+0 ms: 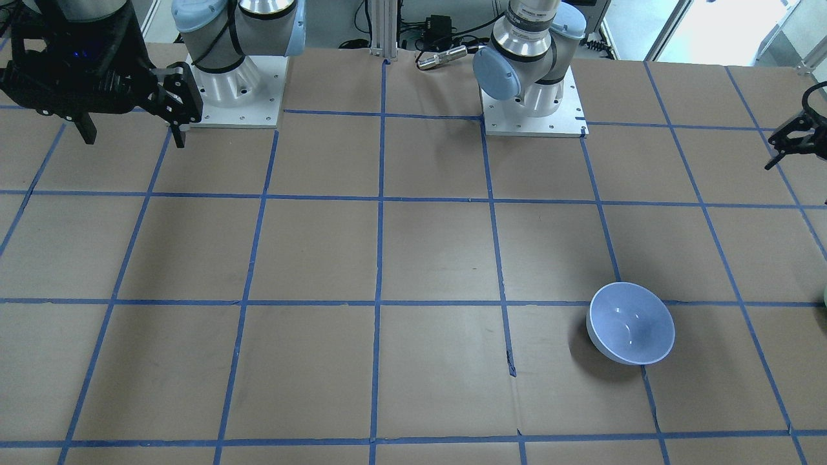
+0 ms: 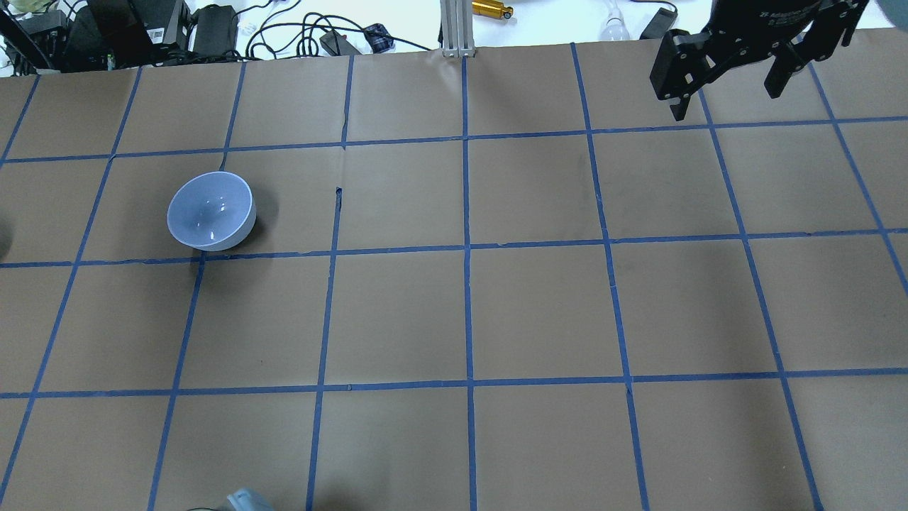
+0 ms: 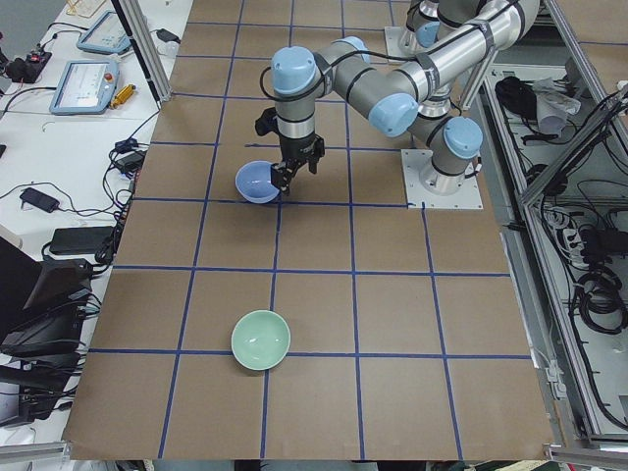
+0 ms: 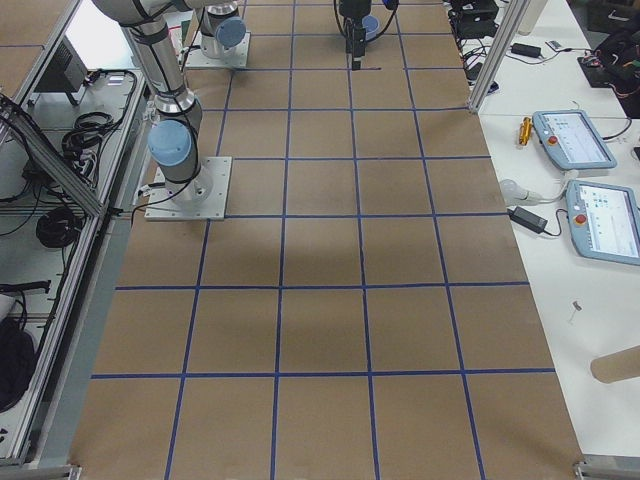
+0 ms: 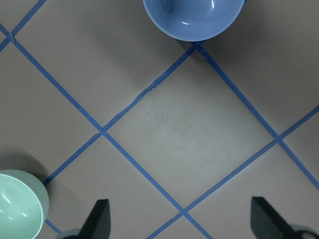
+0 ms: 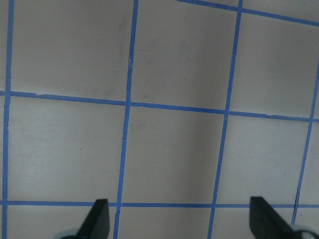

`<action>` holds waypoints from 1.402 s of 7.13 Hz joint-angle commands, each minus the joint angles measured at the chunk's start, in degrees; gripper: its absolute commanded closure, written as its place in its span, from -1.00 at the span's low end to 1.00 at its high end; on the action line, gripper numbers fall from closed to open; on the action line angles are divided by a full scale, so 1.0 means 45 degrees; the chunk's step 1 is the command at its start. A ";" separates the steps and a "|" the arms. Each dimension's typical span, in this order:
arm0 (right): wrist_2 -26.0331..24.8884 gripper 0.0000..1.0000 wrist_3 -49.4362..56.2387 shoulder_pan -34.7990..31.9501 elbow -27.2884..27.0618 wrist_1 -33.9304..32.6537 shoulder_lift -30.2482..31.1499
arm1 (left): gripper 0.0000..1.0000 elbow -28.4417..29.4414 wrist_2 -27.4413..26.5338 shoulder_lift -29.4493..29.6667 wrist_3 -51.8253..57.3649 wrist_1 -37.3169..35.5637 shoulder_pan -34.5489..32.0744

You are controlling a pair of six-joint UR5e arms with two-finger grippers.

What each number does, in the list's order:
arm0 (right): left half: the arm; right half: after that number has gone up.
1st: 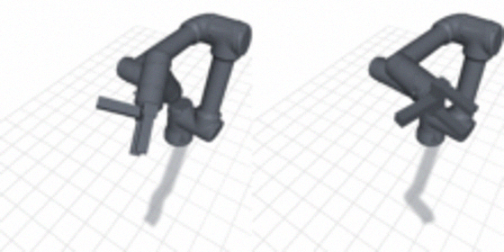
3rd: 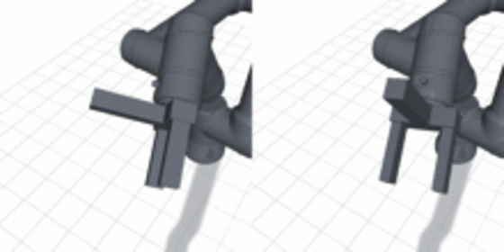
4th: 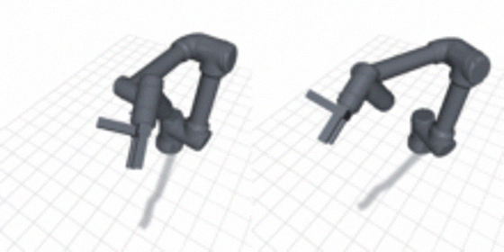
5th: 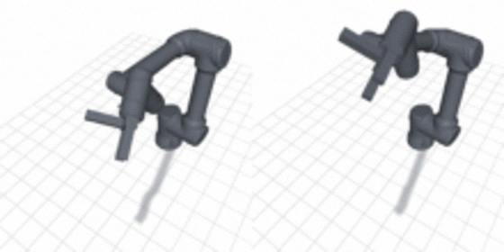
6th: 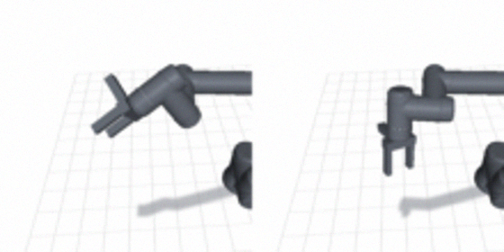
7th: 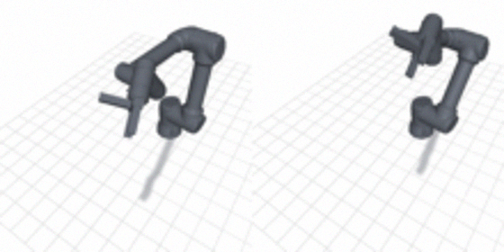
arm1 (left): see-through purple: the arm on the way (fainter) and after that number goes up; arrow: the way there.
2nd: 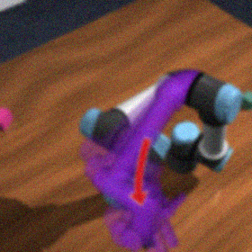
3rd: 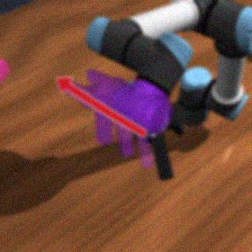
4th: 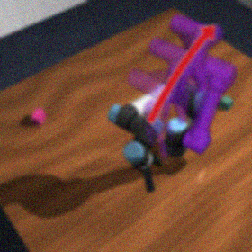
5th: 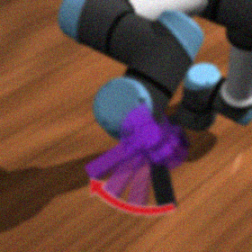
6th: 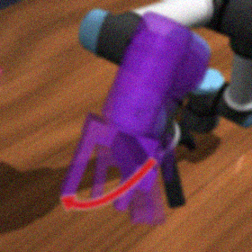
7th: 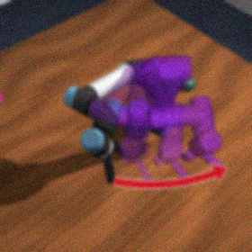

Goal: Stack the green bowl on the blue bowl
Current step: 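Move the left gripper away from the blue bowl toward the near table edge, then lower the left gripper onto the rim of the mint-green bowl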

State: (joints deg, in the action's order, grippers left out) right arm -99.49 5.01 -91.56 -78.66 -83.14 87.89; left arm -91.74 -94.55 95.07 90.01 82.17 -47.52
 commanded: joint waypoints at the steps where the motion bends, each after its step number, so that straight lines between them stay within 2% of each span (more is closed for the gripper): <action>1: 0.0000 -1.00 0.0000 0.0015 0.0000 0.0000 0.0001 | -1.00 0.0016 -0.0023 0.0648 0.2470 -0.1065 0.1452; 2: 0.0000 -1.00 0.0000 0.0015 0.0000 0.0000 0.0001 | -1.00 0.0017 0.0016 0.1056 0.3387 -0.1246 0.2310; 3: 0.0000 -1.00 0.0000 -0.0004 0.0000 0.0000 0.0001 | -1.00 0.0036 0.0035 0.1544 0.4150 -0.2099 0.2725; 4: 0.0000 -1.00 0.0000 -0.0005 0.0000 0.0000 0.0001 | -1.00 0.0017 0.0093 0.2110 0.5086 -0.3751 0.2903; 5: 0.0000 -1.00 0.0000 -0.0005 0.0000 0.0000 0.0001 | -1.00 0.0133 0.0790 0.2618 0.5830 -0.4212 0.3118; 7: 0.0000 -1.00 0.0000 -0.0004 0.0000 0.0000 0.0001 | -1.00 0.0192 0.0992 0.3439 0.6653 -0.5147 0.3315; 8: 0.0000 -1.00 0.0000 -0.0005 0.0000 0.0000 0.0001 | -1.00 0.0192 0.1476 0.3791 0.7586 -0.5521 0.3334; 10: 0.0000 -1.00 0.0000 0.0015 0.0000 0.0000 0.0001 | -1.00 0.0483 0.1657 0.4494 0.8200 -0.5796 0.3529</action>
State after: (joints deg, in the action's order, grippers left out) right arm -99.49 5.01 -91.53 -78.66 -83.14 87.89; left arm -90.50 -87.66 113.15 125.19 57.29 -32.11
